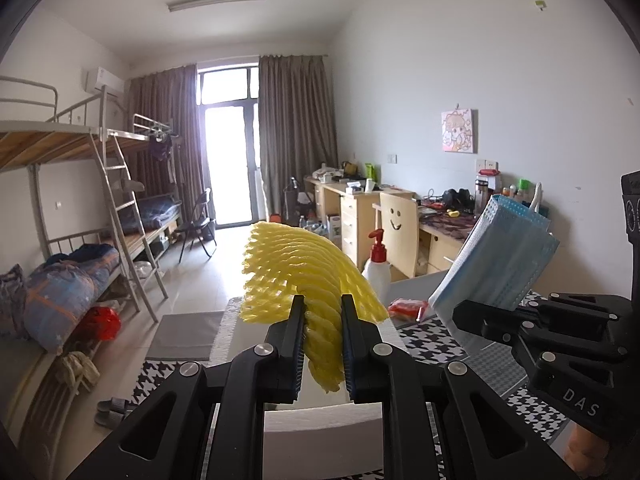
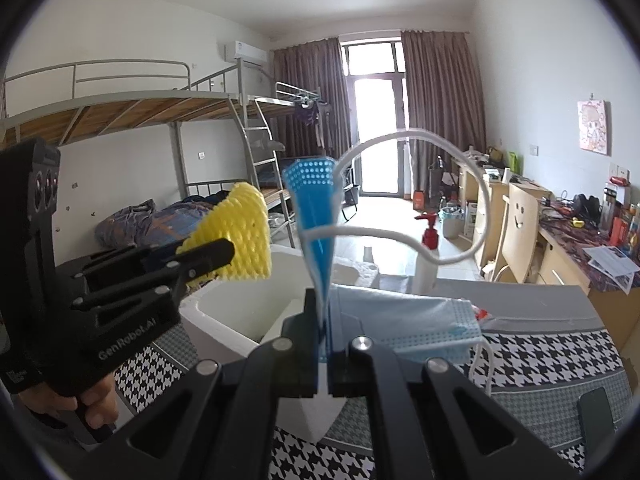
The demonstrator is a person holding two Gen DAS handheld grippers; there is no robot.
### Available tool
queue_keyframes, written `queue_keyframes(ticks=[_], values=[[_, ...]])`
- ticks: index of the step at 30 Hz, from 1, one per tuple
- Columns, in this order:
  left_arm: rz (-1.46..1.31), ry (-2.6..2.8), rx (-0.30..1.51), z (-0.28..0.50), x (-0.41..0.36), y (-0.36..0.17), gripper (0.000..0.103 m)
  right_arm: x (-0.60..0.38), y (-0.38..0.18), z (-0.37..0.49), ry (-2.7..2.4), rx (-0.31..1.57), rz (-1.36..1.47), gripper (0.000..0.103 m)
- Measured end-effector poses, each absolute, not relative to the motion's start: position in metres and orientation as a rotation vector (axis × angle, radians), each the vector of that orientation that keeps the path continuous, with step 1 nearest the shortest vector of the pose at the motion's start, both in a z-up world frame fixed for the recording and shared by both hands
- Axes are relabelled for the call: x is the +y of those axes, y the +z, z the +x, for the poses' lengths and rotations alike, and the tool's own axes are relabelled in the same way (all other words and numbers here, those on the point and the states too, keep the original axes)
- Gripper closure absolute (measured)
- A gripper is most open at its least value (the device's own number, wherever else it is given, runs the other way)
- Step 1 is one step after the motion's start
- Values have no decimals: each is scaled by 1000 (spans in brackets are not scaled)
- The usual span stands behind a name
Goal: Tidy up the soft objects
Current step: 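Carry the yellow net over the white box while the right gripper holds the mask, then open the left gripper to drop the yellow net into the box, then move the right gripper with the blue face mask over the white foam box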
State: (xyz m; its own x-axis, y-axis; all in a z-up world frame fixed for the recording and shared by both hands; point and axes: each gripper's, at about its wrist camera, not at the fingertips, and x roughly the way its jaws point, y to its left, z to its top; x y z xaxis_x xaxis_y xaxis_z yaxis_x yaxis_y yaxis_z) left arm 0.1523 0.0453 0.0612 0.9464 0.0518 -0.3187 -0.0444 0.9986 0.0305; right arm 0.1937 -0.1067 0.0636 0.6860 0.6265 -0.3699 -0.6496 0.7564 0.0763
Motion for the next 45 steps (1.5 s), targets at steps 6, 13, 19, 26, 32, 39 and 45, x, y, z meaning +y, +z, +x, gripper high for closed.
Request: queue_keyframes(ticks=[6,13,19,26,32,39,45], values=[[31,66,336,158,45,59,86,-100,63,200,731,411,-67,98],[25,81,350,166,47,57,86,-92,64,205,744,420,-80,98],[17,77,373,174,52,52,85,-87,65,206,750,423,-92,98],[7,63,409,183,59,47,82,-81,63,207,742,432,-95,98],[-14,68,414,183,70,44,27,-80,64,208,727,432,-99,98],[-22,98,374,173,77,48,3,-76,64,208,710,438,-108,98],[-30,114,350,165,81,51,1,-73,67,205,709,426,-117,98]])
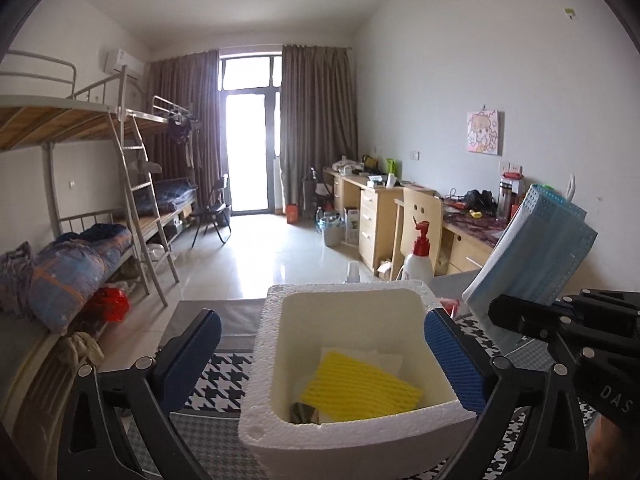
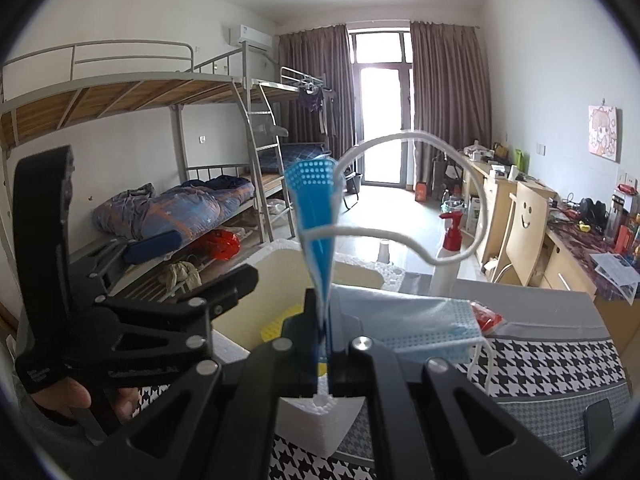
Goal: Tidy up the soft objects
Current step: 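Move the right gripper with the blue face mask over the white foam box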
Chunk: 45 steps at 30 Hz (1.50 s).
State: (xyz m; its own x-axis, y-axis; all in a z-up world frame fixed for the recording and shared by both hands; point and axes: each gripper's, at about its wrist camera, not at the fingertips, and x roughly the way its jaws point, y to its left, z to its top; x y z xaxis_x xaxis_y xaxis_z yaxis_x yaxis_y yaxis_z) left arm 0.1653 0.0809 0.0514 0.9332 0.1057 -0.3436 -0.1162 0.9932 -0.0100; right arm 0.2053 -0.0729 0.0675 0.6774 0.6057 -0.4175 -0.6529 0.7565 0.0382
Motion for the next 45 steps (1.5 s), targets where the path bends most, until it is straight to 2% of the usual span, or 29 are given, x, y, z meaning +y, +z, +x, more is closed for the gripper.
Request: queue_keyframes(ticks=[31,45], values=[[-44,212,320,125,118,45,1,-40,66,207,776,433,-142,98],[-63,249,330,116,126,42,1,-26,57,221,773,518,-156,98]])
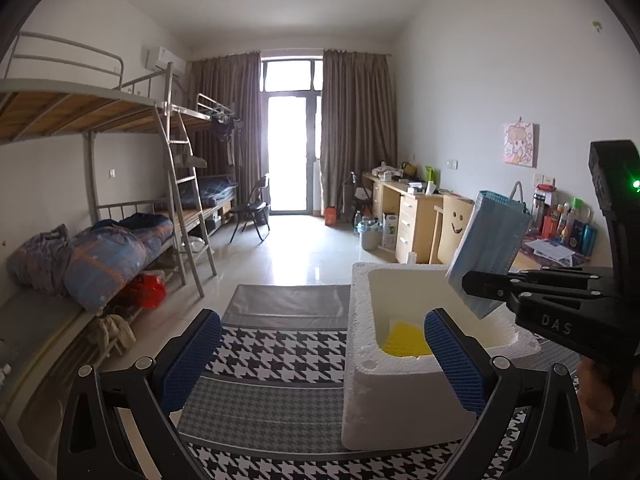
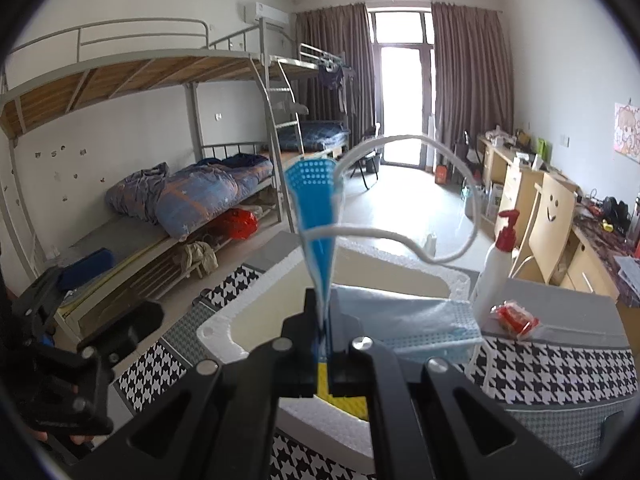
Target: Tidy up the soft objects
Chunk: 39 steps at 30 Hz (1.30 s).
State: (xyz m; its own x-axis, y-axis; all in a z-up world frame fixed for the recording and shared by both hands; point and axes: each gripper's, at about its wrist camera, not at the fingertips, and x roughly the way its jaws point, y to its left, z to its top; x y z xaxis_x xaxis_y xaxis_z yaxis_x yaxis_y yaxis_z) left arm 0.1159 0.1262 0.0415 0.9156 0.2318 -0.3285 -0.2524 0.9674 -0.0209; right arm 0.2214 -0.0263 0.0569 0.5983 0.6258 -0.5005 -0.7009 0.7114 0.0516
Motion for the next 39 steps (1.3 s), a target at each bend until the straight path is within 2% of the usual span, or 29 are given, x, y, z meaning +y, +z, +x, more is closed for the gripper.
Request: queue_keyframes(ticks=[12,13,15,17,18,33,39], values=[[-86,260,351,116,132,34,1,-11,47,230,796,586,-164,98],[-87,261,353,116,133,34,1,-9,47,230,802,589,-166,95],[-89,268,357,116,134,33,1,-7,46,228,812,593,-175,80],[-95,267,357,115,135,33,1,-6,46,226,814,591,-181,45],[-95,266,358,115,135,33,1,-6,46,224,812,585,-182,40],[-87,222,344,112,121,40,1,-26,54,212,804,555,-196,38],[-78,197,329,109,113,44,1,-39,59,205,782,508,-181,24]])
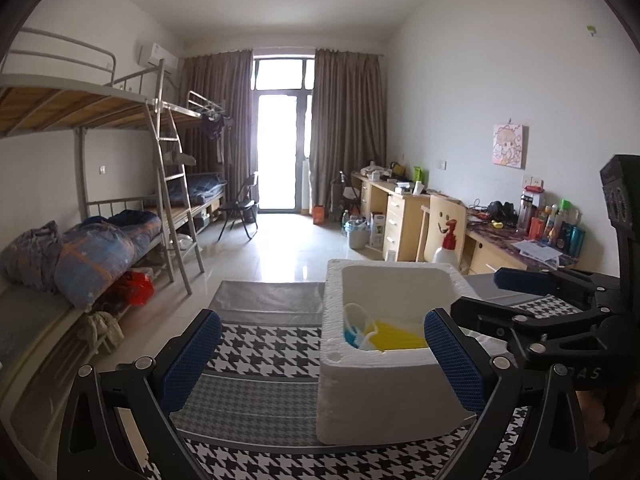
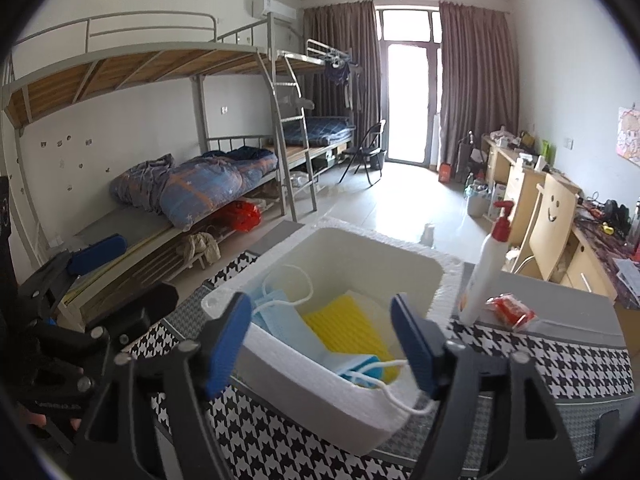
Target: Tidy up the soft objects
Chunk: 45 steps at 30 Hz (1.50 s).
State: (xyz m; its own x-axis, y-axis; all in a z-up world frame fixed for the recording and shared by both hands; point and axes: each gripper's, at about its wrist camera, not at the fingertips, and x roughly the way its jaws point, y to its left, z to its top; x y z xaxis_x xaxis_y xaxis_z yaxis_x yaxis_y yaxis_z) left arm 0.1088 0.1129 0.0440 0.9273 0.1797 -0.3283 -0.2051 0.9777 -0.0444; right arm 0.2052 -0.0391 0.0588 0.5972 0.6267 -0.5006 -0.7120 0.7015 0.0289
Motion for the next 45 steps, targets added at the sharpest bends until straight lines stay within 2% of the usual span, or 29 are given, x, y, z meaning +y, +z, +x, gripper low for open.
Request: queue_keyframes(ticks=[5,7,28,34,45], values=[[-86,183,320,107,110,46,1,-53,63,198,738,455,-160,9],[-85,178,315,104,108,47,1,-59,64,198,720,447,-145,7],[-38,118,283,92,64,53,1,-115,66,175,651,401,-63,6],[-44,120,256,85,60,56,1,-130,67,166,629,363,-39,1],[-36,158,232,68,52,54,1,-145,63,153,623,331,-15,1]])
